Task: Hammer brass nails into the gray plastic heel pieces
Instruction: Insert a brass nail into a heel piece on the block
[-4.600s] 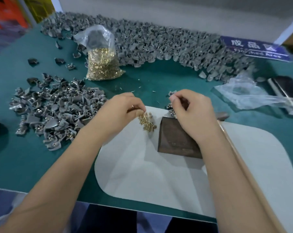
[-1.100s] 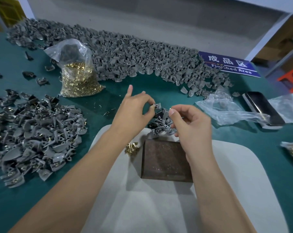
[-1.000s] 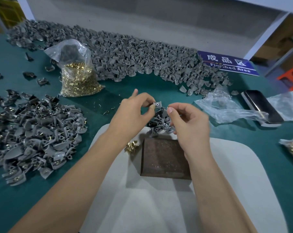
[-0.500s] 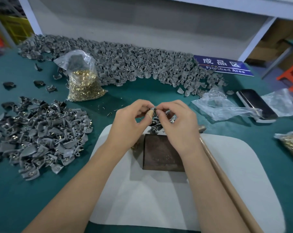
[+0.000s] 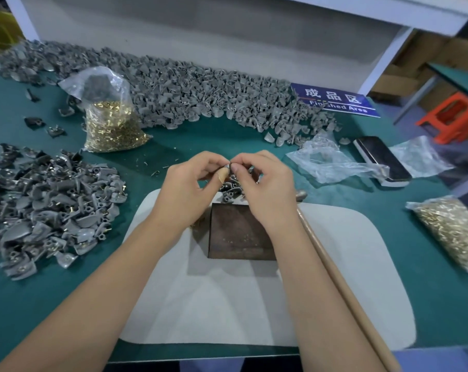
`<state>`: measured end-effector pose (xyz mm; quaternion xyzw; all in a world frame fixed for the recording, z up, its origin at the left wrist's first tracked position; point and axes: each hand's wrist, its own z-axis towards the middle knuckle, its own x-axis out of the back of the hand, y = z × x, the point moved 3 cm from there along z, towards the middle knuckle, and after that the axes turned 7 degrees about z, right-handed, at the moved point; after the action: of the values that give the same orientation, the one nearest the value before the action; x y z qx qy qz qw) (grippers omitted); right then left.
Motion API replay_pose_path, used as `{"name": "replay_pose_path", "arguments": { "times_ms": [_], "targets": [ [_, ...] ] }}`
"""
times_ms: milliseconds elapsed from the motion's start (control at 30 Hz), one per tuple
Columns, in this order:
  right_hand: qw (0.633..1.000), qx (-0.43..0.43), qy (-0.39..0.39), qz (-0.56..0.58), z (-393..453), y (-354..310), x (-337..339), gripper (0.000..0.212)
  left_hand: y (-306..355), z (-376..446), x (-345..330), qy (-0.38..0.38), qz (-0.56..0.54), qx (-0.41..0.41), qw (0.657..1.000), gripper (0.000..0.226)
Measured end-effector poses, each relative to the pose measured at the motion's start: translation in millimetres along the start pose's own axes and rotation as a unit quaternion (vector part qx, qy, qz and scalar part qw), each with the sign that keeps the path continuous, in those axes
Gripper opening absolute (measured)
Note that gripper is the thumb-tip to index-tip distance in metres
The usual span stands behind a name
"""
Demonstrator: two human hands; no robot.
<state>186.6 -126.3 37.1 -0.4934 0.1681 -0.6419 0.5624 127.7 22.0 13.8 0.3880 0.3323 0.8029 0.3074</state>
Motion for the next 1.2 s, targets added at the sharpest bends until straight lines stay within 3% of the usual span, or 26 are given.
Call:
{"name": "replay_pose_path", "arguments": {
  "times_ms": [733, 967, 1200],
  "targets": [
    [0.997, -0.021, -0.018, -0.073, -3.4, -4.3, -3.7, 0.009, -13.3, 0.9, -4.3, -0.001, -0.025, 0.033, 0.999, 0.012],
    [0.998, -0.015, 0.015, -0.05, -3.3, -7.5, -0.8, 0.009, -9.9, 0.0, -6.6, 0.004, -0.029, 0.007, 1.0, 0.014],
    [0.997, -0.012, -0.001, -0.082, -4.0, -6.6, -2.3, 0.01, -9.3, -0.8, -7.1, 0.004, -0.013, 0.009, 1.0, 0.02]
  ]
}}
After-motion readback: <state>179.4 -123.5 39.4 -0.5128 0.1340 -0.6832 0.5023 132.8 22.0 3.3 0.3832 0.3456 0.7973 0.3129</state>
